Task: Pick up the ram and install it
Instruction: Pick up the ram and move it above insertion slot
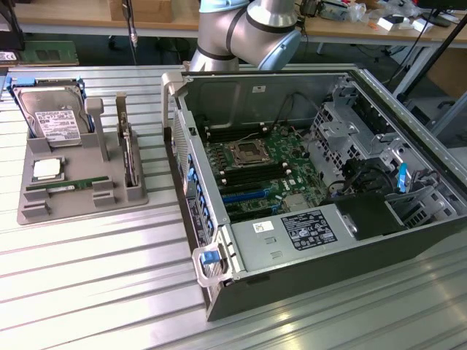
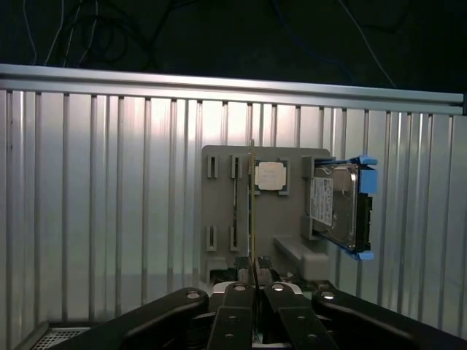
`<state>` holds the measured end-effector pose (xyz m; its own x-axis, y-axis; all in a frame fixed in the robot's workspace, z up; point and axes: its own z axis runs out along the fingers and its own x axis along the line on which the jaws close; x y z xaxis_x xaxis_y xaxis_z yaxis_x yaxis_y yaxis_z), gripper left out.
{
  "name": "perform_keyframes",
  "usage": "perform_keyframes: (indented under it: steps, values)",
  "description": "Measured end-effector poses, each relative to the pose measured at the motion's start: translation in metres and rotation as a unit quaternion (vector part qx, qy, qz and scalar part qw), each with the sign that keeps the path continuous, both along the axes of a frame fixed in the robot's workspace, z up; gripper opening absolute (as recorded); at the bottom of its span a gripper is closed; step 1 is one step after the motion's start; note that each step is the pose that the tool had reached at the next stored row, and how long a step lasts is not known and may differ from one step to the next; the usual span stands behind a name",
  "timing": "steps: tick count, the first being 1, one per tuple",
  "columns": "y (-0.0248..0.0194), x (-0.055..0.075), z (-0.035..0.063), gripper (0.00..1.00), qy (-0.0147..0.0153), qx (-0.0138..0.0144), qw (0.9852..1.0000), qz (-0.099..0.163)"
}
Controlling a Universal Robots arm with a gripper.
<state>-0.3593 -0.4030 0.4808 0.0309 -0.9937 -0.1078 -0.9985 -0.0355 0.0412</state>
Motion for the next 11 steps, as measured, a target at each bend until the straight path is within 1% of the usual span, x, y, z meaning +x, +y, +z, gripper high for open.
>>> perform_keyframes:
  steps: [3, 11]
  values:
    - [0.0, 0.0001, 0.0051, 0.12, 0.0001, 0.0006, 1.0, 0.0]
    - [0.0, 0.0009, 0.0047, 0.12, 0.0, 0.0007, 1.0, 0.0]
